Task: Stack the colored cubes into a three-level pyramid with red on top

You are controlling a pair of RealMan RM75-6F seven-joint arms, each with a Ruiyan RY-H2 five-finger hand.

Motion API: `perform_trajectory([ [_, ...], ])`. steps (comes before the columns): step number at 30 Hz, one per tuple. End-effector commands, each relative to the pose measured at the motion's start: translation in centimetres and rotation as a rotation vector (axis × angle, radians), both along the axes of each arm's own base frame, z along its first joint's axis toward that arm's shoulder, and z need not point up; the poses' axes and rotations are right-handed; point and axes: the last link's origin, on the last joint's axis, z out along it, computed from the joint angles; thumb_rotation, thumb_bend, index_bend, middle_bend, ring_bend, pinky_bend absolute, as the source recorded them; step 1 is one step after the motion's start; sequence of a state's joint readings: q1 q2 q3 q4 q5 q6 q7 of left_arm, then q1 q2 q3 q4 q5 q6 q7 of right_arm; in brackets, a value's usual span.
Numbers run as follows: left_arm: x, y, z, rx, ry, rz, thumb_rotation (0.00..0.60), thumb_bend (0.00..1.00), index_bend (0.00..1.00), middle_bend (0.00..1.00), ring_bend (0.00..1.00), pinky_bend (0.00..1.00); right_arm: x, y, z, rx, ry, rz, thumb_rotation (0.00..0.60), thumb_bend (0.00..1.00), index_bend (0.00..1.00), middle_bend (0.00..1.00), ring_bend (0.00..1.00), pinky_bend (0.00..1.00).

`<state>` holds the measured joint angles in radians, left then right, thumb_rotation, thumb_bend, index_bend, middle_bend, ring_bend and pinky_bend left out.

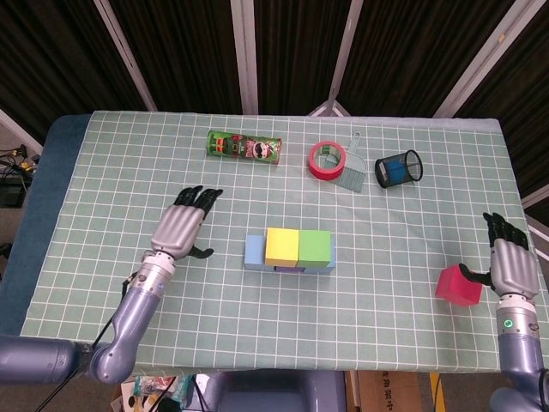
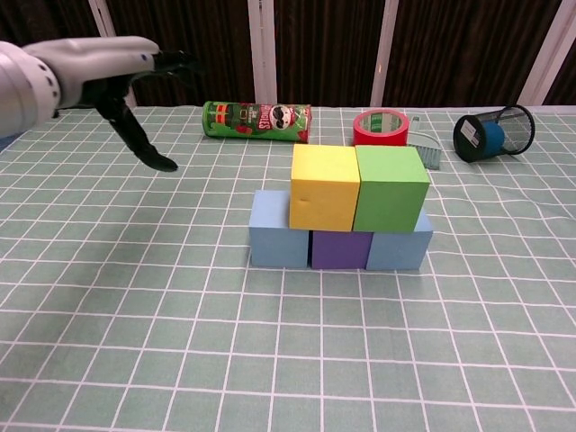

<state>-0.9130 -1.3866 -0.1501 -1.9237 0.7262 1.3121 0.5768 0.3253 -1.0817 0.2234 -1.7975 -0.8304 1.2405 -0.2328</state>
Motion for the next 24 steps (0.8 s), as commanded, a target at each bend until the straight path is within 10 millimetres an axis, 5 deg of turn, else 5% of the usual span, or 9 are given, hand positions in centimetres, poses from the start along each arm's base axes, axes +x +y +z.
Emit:
perform_trajectory([
  [1, -3.8, -2.3, 3.6, 0.129, -0.010, 0.027, 0.600, 0.13, 0.00, 0.06, 0.00, 0.00, 0.1, 0.3, 0.1, 0.002, 0.040, 0.025, 0.600, 0.27, 0.00, 0.02, 0.00, 0.00],
  [14, -9.5, -6.4, 5.9, 0.202, -0.028, 0.064, 0.600, 0.13, 0.00, 0.03, 0.00, 0.00, -0.7, 1.8, 0.5, 0.044, 0.137, 0.061, 0.600, 0.27, 0.00, 0.02, 0.00, 0.00],
  [24, -9.3, -7.3, 6.9, 0.220, -0.043, 0.030, 0.600, 0.12, 0.00, 0.02, 0.00, 0.00, -0.2, 2.9, -0.6, 0.089, 0.151, 0.077, 0.600, 0.27, 0.00, 0.02, 0.00, 0.00],
])
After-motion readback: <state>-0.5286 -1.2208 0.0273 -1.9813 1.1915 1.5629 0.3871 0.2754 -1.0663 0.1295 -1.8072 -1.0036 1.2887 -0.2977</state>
